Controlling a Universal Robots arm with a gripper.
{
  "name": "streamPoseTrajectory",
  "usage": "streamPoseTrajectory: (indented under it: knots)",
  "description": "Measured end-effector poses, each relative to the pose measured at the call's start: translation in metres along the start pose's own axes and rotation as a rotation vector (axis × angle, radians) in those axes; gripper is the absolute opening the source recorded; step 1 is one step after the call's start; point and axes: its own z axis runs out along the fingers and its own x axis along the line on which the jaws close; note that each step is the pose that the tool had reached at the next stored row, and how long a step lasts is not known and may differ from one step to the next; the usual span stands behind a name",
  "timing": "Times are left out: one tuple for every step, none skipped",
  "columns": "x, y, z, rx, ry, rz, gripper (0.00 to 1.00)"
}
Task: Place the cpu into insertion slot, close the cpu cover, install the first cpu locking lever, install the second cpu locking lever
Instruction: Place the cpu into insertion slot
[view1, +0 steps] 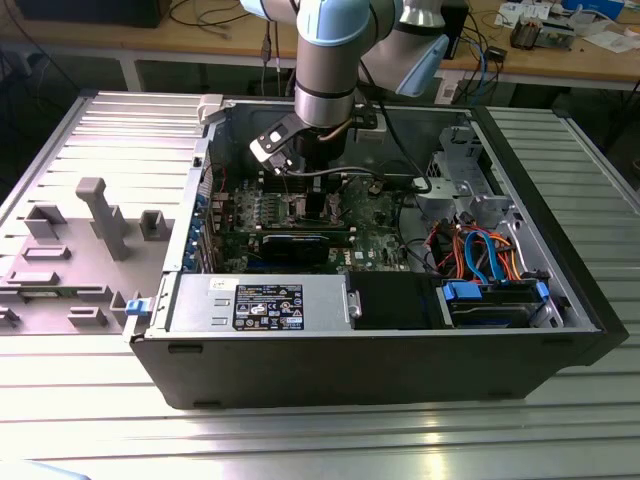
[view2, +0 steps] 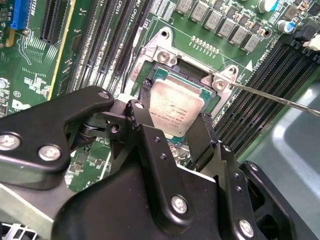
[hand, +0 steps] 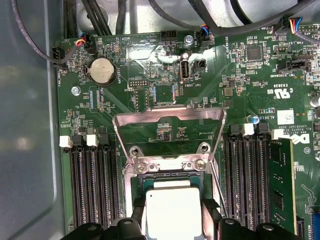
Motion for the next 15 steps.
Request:
streamPoseTrajectory:
  knots:
    - [0.0000,0.0000,0.0000,0.0000,-0.0001,-0.001,0.53]
    - [-0.0001,0.0000,-0.0001,0.0000,-0.0010,-0.003,0.53]
    - [-0.0001,0.0000,-0.0001,0.0001,-0.0003,-0.004,0.61]
    - [-0.0001,0.0000,0.0000,0.0000,-0.0002,-0.004,0.61]
    - [0.0000,0.0000,0.0000,0.0001,-0.0002,-0.005,0.61]
    - [0.0000,0.0000,0.0000,0.0000,-0.0002,-0.005,0.61]
    - [-0.0002,0.0000,0.0001,0.0000,0.0010,-0.006,0.61]
    - [-0.0004,0.0001,0.0000,0.0000,0.0011,-0.005,0.61]
    - [-0.0005,0.0000,-0.0008,0.0001,0.0008,-0.004,0.61]
    - [-0.0005,0.0000,-0.0049,0.0001,0.0008,-0.004,0.61]
    - [-0.0005,-0.0001,-0.0080,-0.0001,0.0009,-0.004,0.61]
    - [-0.0004,-0.0002,-0.0118,-0.0002,0.0009,-0.004,0.61]
    - [-0.0004,-0.0002,-0.0155,-0.0002,0.0010,-0.004,0.61]
    - [-0.0004,-0.0002,-0.0167,-0.0001,0.0009,-0.004,0.61]
    - [-0.0004,-0.0002,-0.0169,-0.0003,0.0011,-0.004,0.61]
